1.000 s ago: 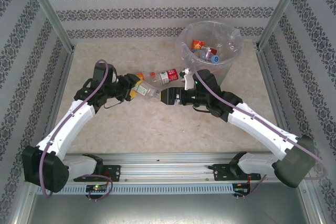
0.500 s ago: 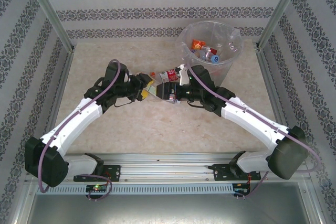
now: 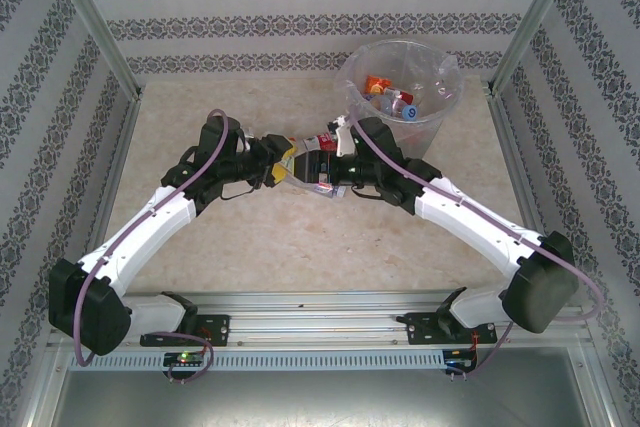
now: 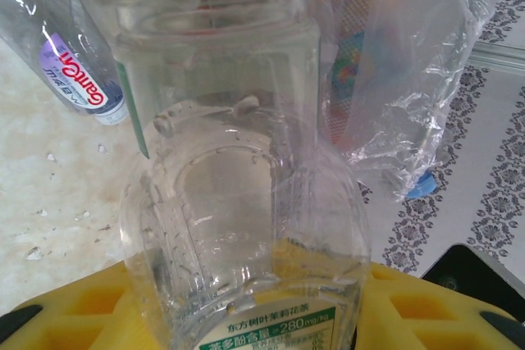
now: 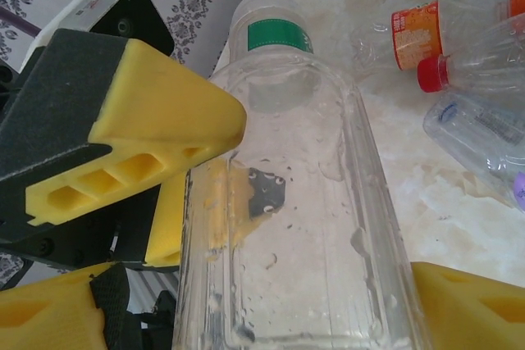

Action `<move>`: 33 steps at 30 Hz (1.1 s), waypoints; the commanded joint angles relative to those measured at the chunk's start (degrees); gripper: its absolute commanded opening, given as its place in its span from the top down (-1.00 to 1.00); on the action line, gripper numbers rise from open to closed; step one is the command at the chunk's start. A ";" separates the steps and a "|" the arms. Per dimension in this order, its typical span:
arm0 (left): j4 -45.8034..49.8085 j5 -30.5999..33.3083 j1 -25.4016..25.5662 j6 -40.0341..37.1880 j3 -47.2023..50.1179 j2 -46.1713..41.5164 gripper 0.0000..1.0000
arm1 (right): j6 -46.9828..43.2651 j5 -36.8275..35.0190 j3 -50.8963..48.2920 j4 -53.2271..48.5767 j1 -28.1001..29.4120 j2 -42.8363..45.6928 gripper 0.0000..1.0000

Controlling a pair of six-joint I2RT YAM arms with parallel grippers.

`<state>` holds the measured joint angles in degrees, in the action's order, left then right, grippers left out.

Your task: Put the plastic bottles in the bin

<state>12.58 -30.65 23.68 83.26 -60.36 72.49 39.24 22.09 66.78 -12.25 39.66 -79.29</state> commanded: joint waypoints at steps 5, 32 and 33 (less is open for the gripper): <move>-7.03 -3.24 0.92 3.02 0.40 0.75 0.03 | -1.40 0.25 3.94 -2.96 0.53 -0.86 -0.39; -1.51 -17.50 0.73 -31.00 -11.24 -1.04 -1.00 | -16.12 -4.22 20.49 -33.67 -25.93 13.64 -0.02; 0.81 -17.08 0.67 -32.99 -11.62 -1.55 -1.00 | -17.12 -4.45 22.39 -35.17 -27.33 12.65 -0.02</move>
<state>7.40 -45.84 23.68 60.25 -69.80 73.36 26.28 18.81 85.52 -41.28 14.96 -65.21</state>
